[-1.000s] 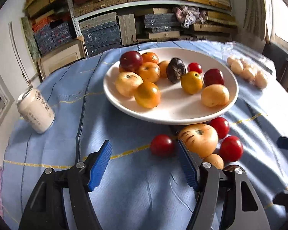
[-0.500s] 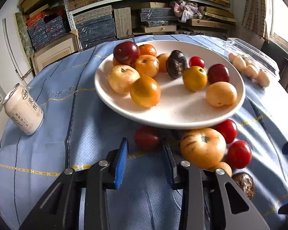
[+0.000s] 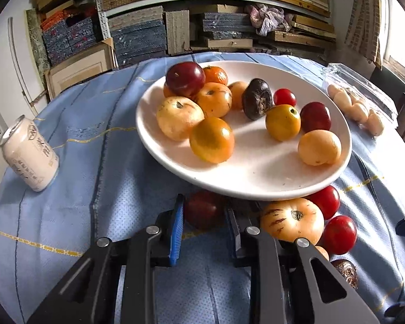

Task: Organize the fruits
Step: 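Grasp a small red fruit with the left tool while the right tool grasps another red fruit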

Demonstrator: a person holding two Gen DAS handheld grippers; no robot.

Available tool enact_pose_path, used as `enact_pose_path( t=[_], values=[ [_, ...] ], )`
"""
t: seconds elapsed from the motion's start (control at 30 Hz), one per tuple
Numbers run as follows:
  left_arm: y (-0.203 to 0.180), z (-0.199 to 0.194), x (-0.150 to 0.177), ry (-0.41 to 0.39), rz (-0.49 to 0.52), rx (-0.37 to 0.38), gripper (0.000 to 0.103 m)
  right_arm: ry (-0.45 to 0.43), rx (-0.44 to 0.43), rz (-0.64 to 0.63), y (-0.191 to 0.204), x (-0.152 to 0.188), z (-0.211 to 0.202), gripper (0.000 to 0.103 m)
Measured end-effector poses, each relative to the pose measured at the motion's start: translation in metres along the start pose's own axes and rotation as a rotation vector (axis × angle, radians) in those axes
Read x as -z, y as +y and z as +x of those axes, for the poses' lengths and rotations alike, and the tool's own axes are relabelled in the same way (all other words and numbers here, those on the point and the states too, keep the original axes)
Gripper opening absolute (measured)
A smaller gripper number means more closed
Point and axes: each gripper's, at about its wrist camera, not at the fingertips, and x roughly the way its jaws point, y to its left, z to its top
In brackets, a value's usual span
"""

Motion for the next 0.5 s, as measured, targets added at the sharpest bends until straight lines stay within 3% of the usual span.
enact_pose_path(
  t=[0.1,0.27,0.37,0.5],
  values=[
    [0.0,-0.012,0.002,-0.018,0.0,-0.014,0.026,-0.022,0.015,0.005,-0.005,-0.001,-0.003,0.077],
    [0.009,-0.055,0.021,-0.052,-0.041,-0.023,0.026,-0.004,0.016,0.016,-0.012,-0.002,0.005,0.058],
    [0.008,-0.076,0.036,-0.081,-0.036,-0.046,0.027,-0.012,0.053,0.011,-0.011,-0.009,0.009,0.056],
    [0.01,-0.083,0.043,-0.089,-0.047,-0.02,0.027,0.009,0.074,0.019,-0.007,-0.023,0.02,0.054]
  ],
)
